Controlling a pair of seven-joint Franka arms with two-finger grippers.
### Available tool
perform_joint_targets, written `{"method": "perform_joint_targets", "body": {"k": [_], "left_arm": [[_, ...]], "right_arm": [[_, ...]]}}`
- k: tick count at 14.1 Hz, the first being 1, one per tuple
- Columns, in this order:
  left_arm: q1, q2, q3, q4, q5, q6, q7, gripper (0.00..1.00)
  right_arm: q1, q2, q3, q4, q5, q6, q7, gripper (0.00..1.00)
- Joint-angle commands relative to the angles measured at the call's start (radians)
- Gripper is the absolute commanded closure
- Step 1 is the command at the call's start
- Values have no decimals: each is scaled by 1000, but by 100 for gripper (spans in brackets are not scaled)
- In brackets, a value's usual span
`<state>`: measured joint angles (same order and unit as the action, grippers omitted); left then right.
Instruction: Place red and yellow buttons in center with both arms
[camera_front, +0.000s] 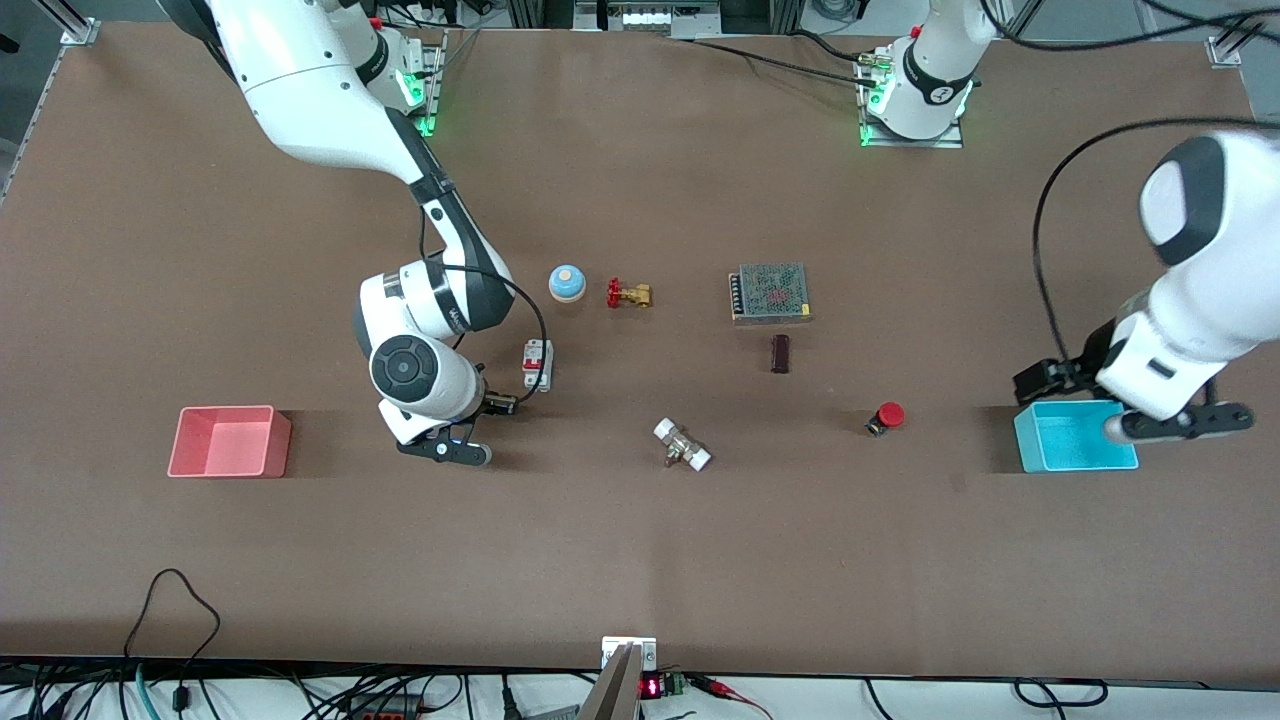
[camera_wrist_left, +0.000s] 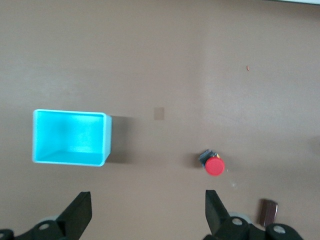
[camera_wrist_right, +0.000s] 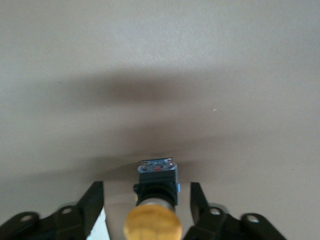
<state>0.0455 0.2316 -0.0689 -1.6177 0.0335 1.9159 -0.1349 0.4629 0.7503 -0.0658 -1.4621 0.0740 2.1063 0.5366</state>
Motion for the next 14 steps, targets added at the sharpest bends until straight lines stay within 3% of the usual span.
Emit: {"method": "perform_joint_targets", "body": {"k": [1,6,11,14], "left_arm": [[-25,-107,56,-36,-14,-73,104,0],[-27,-215,67,-39,-15,-179,132,0],[-15,-222,64,-24,-20,-254,133,0],[-13,-224,58,-7,-20,-294,144,0]], "right_arm": [[-1,-98,-12,-17,9,-38,11,0],[-18,-285,-46,-7,4,-165,-9,0],[-87,-384,-51,14,-5,-282,-65,0],[-180,-456,-59,10,-8,-351,-252,0]]}}
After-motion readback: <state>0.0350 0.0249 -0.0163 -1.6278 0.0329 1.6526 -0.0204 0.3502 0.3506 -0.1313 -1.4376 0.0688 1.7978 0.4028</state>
